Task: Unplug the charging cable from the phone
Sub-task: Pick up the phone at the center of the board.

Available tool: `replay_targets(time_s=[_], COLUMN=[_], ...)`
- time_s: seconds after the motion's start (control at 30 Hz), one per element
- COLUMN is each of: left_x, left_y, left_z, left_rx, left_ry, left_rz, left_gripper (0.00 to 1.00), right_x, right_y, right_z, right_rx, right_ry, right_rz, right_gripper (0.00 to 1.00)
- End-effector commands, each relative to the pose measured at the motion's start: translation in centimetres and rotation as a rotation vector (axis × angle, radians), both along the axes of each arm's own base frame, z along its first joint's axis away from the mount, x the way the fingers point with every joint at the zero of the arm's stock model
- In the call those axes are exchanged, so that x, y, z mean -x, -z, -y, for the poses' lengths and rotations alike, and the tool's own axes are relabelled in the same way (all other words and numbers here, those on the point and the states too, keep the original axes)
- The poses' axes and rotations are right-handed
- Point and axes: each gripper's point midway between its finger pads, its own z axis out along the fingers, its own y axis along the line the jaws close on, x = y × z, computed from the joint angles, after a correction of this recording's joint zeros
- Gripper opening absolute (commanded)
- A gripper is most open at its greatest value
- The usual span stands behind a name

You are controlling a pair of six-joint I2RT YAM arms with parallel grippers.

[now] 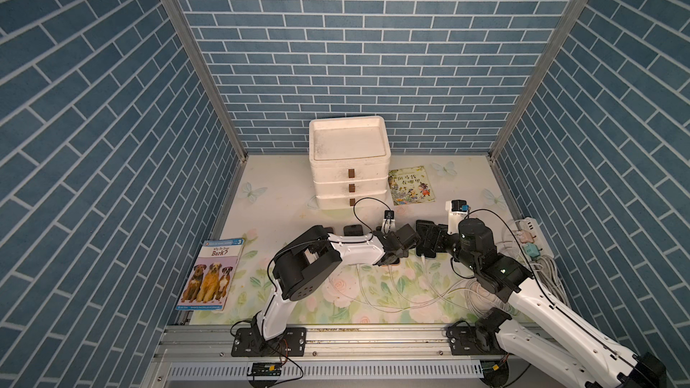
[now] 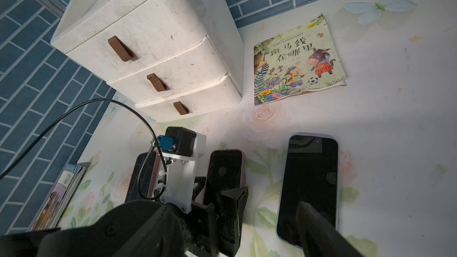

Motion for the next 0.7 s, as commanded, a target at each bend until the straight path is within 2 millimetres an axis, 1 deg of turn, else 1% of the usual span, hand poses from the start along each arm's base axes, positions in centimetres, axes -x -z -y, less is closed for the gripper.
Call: replay_targets(time_s=[0.0,0.2,0.33,0.5,0.57,0.67], left_x=[1.3,1.3,1.7,2.8,3.4,3.7], left_y=[2.1,2.9,2.7,2.5,2.5,3.0], left_z=[-0.9,-0.8,-1.0,-1.5,-1.5,-1.1], left_rx=[-0.019,-0.062,-0.085,-0.097,-0.091,-0.092], left_ry=[-0.02,-0.025,-0.02,-0.02,-0.017,-0.01], left_rz=[-0.089,-0.109,-0.121,-0.135,-0.136,-0.139], left_gripper=[0.94,0.88,0.9,0.91,0.92,0.93], right_x=[0.3,0.8,1.1,1.3,1.4,1.4], right_y=[0.9,0.8,1.1,1.7,1.6,1.7], right_z=[-0.2,-1.0,-1.0,-0.9,-0.8,-0.8], right_rx=[-0.005,-0.028,-0.02,-0.02,-0.023,-0.026], right_ry=[0.002,-0.027,-0.031,-0.032,-0.031,-0.028], right_rz=[-0.031,-0.041,-0.046,-0.051,-0.045,-0.039], right_gripper=[0.82,0.79,0.79,0.79,0.8,0.8])
